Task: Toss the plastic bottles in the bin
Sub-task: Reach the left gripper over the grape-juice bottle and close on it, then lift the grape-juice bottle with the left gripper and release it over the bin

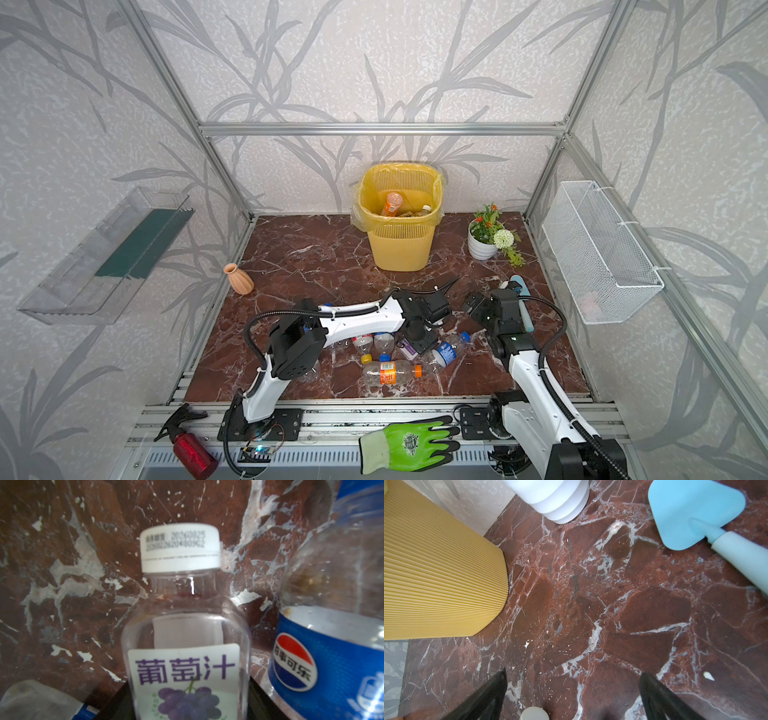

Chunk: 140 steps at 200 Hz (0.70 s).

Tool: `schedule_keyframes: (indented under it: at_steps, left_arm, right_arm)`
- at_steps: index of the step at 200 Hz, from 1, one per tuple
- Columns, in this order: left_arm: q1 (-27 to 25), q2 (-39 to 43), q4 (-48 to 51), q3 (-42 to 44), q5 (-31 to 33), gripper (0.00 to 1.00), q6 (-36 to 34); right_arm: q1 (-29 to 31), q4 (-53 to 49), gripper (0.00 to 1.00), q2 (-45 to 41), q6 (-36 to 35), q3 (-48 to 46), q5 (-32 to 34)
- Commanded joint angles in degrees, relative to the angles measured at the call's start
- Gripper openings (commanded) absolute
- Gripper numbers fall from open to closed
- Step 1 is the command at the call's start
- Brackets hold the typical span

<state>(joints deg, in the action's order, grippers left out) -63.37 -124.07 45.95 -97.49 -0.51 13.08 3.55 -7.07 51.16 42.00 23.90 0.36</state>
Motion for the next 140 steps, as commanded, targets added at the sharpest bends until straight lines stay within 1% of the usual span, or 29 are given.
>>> schedule_keyframes:
  at_steps: [1, 27, 47, 67, 79, 93, 112, 126, 140]
  left_arm:
    - [0.2, 1.5, 0.8, -2.0, 1.9, 0.62, -0.8]
    - [0.9, 6.1, -0.1, -2.5, 4.1, 0.57, -0.6]
    - [2.4, 11.8, -2.1, -2.0, 5.4, 0.54, -0.5]
    - [4.3, 20.7, -6.5, -0.2, 6.4, 0.54, -2.2]
    - [5.1, 27.2, -11.0, 1.7, 10.0, 0.55, -4.1]
    - [5.8, 34.9, -18.4, 4.5, 16.1, 0.55, -7.7]
    - [6.3, 44.5, -30.8, 9.5, 21.4, 0.53, -14.7]
    - [6.8, 50.7, -44.0, 15.0, 21.8, 0.51, -20.6]
    - [7.8, 54.9, -57.3, 20.4, 18.4, 0.51, -27.6]
  right_arm:
    - [-0.4, 0.4, 0.99, -1.0, -0.2, -0.8, -0.1]
    - [-0.5, 0.6, 0.99, -1.0, -0.2, -0.8, -0.1]
    - [-0.5, 0.8, 0.99, -1.0, -0.2, -0.9, 0.0]
    - [-0.5, 1.5, 0.99, -1.0, -0.1, -1.0, 0.0]
    - [-0.6, 1.8, 0.99, -0.9, -0.2, -1.0, 0.0]
    - [-0.6, 2.4, 0.99, -0.6, -0.4, -1.0, -0.3]
    - [-0.7, 3.2, 0.99, -0.1, -0.4, -0.9, -0.6]
    - [-0.7, 3.8, 0.99, 0.4, -0.3, -0.9, -1.0]
    - [-0.7, 4.2, 0.99, 0.9, -0.4, -0.7, -1.4]
